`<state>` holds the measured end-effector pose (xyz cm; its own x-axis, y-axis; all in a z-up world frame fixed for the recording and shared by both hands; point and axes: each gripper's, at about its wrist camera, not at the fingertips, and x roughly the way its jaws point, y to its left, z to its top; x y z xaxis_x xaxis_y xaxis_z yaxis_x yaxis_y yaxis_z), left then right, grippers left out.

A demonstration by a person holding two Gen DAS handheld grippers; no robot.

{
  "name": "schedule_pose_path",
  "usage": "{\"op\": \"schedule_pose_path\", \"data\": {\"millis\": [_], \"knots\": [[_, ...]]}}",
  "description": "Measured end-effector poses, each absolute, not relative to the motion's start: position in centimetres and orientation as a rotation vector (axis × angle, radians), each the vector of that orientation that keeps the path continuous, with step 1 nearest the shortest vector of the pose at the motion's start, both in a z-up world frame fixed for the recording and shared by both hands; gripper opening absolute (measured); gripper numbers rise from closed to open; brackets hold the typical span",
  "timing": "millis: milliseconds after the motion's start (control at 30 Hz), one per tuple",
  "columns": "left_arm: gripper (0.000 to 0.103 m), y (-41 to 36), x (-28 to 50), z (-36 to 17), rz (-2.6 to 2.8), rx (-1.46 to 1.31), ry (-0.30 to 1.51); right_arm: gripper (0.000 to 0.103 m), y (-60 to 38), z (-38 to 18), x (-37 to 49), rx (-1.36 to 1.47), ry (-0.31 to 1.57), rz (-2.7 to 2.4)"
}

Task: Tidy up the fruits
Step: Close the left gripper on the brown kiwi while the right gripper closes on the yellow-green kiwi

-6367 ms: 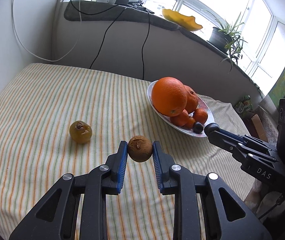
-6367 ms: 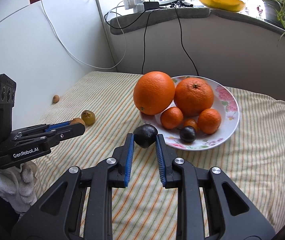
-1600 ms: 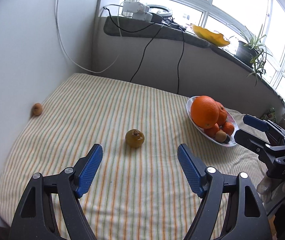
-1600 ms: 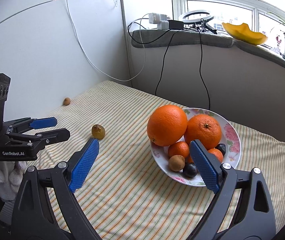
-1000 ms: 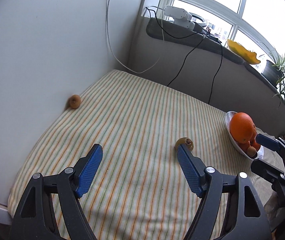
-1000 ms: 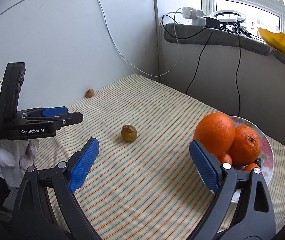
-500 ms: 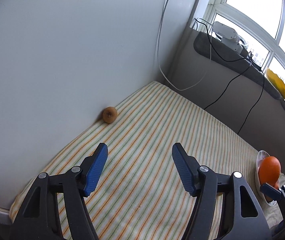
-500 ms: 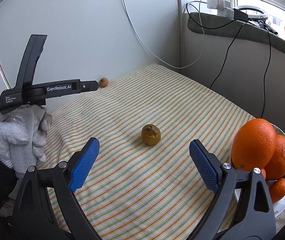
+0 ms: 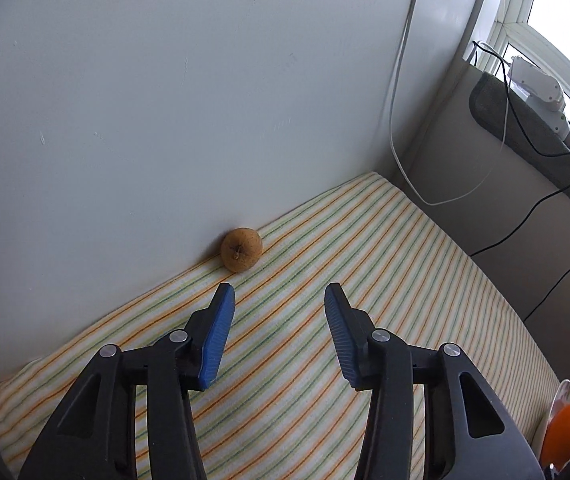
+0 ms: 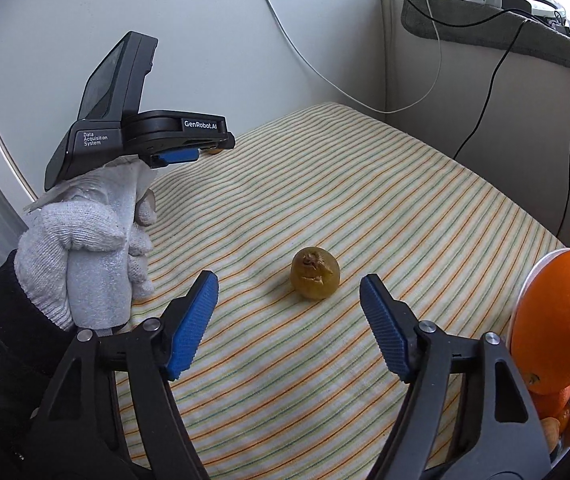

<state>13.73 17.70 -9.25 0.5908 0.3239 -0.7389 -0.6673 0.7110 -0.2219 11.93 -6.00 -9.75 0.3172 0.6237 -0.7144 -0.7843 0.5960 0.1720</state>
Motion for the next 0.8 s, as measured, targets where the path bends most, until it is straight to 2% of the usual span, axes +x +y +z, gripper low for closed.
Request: {"op": "schedule_pose_path", "data": {"millis": [167,500,633,667,733,800], "knots": [[0.039,18.7,14.7,-9.9,0.66,-0.532,0.738,0.073,-5.7,-10.2,12.8,-0.215,0.841,0.931],[0.039,20.0,15.2,-10.6,0.71,-0.555,0.736,0.073,-5.3,-10.8,13.1,-0.223,0.847,0.908],[0.034,20.5,15.8,-11.0,0.703,-0.563,0.742,0.073,-5.3,-10.9,13.5,-0.216,0.855,0.897],[0.03,20.4,15.8,-11.0,0.706,-0.555,0.742,0.072,-5.3,-11.0,13.6,-0.215,0.859,0.898],[0.025,20.5,15.9,-11.0,0.714,-0.561,0.732,0.068,-5.1,-11.1,13.6,-0.218,0.868,0.899],[0.025,20.6,15.8,-11.1,0.707,-0.568,0.728,0.059,-4.9,-11.3,13.8,-0.221,0.88,0.904]]}}
